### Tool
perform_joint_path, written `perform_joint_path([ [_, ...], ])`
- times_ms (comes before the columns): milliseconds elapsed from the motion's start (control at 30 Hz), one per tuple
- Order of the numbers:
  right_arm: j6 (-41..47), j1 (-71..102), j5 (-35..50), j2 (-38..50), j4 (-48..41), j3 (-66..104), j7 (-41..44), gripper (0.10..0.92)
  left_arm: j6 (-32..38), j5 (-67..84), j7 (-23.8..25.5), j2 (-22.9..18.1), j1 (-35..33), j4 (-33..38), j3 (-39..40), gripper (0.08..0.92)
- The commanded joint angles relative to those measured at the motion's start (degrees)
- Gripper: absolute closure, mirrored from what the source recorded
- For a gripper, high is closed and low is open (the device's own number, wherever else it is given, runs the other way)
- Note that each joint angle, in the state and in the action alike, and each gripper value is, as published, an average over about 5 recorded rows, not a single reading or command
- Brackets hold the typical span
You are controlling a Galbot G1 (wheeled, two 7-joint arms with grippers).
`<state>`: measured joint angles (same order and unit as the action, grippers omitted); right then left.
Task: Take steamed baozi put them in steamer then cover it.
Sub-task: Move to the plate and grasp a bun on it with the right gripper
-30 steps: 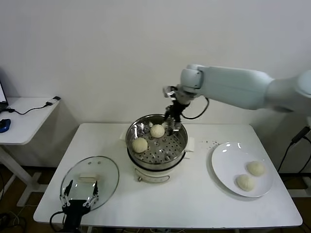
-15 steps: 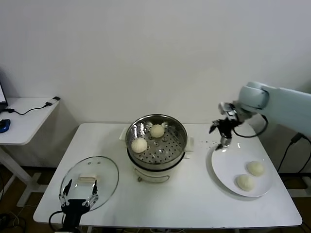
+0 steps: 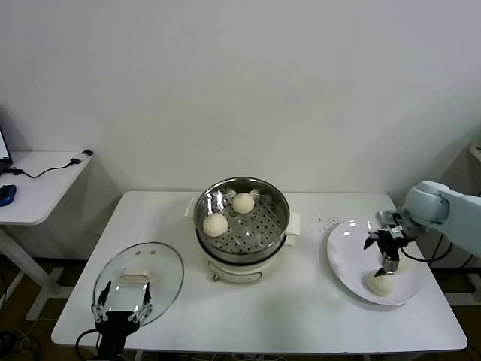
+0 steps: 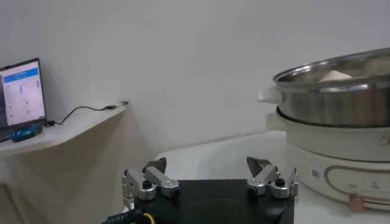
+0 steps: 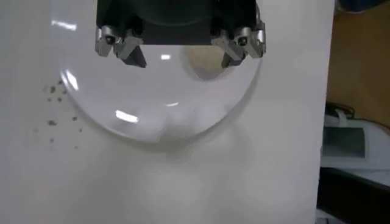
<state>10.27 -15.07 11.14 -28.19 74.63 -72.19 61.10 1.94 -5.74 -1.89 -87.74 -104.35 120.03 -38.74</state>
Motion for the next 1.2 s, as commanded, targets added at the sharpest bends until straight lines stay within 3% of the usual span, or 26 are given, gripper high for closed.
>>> perform_joint_path([
  [33,-0.8,10.8,-5.3,1.3,-2.7,7.5,0.1,0.203,0.2,-0.3,-0.1,-0.1,-0.5,-0.4,-0.3,0.177],
  [500,-0.9,11.1,-5.7,-1.3,-4.9,8.3,0.9,0.210,0.4,-1.0,-0.1,-0.5,-0.6,-0.7,-0.1,0.177],
  [867,-2.0,9.5,-5.6,-1.4,-5.3,8.2,1.6,0.331,0.5,-1.1,-0.2,-0.4,-0.7,-0.8,-0.1,0.177],
  [1200,-16.6,-10.1,-7.8,-8.2,-6.5,-1.5,6.5,0.341,0.4,-1.2,-0.1,-0.2,-0.5,-0.8,0.1,0.177],
])
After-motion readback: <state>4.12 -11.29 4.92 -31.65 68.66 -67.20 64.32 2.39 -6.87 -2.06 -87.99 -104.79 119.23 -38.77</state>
